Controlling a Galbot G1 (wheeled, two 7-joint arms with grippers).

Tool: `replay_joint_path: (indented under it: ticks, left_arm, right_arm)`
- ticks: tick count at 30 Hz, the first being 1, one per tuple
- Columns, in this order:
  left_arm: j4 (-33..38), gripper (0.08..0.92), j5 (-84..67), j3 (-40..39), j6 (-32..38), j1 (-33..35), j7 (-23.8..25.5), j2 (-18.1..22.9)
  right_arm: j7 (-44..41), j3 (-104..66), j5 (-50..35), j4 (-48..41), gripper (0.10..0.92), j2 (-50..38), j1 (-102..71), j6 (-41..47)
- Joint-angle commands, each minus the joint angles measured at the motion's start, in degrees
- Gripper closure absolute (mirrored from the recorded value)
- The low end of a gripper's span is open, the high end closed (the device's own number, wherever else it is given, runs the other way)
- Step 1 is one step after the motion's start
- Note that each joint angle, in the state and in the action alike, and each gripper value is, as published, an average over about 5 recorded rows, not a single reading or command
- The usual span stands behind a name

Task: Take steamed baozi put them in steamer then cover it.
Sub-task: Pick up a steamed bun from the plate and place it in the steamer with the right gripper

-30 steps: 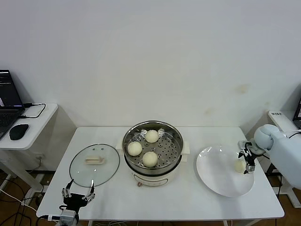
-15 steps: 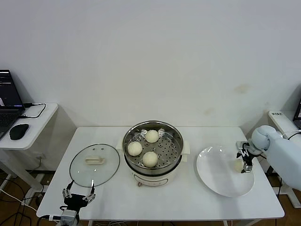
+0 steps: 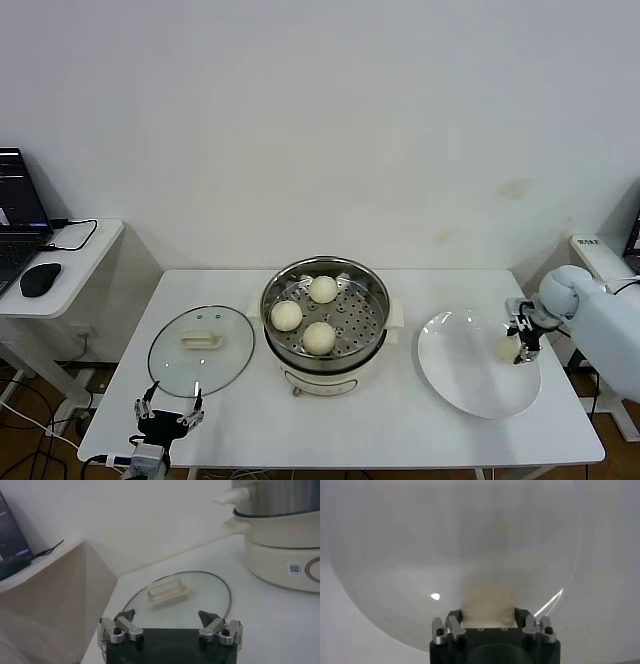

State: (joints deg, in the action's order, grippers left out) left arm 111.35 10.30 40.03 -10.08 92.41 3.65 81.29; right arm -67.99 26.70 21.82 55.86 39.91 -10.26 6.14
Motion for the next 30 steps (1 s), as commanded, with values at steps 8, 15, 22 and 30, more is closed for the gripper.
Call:
replay_joint_path:
  ticks: [8, 15, 22, 30]
  left_arm:
    - [1.2, 0.177, 0.2, 0.5, 0.9, 0.1, -0.4, -0.5]
    - [2.4, 0.177, -0.8, 1.9, 0.9, 0.0, -0.3, -1.1]
    - [3.3, 0.177, -0.7, 2.6, 0.9, -0.4, -0.4, -1.2]
    - [3.5, 0.177, -0.8, 2.8, 1.0, -0.7, -0.4, -1.3]
  right_arm:
    - [-5.2, 13.2, -20.3, 9.7, 0.404, -2.0, 20.3, 8.9]
    - [-6.6, 24.4, -32.0, 12.3, 0.398, 4.0, 34.4, 13.8]
    - [-6.8, 31.9, -38.9, 11.2, 0.399, 12.6, 43.6, 17.3]
    - [-6.5, 36.0, -42.4, 8.2, 0.398, 22.0, 45.0, 19.7]
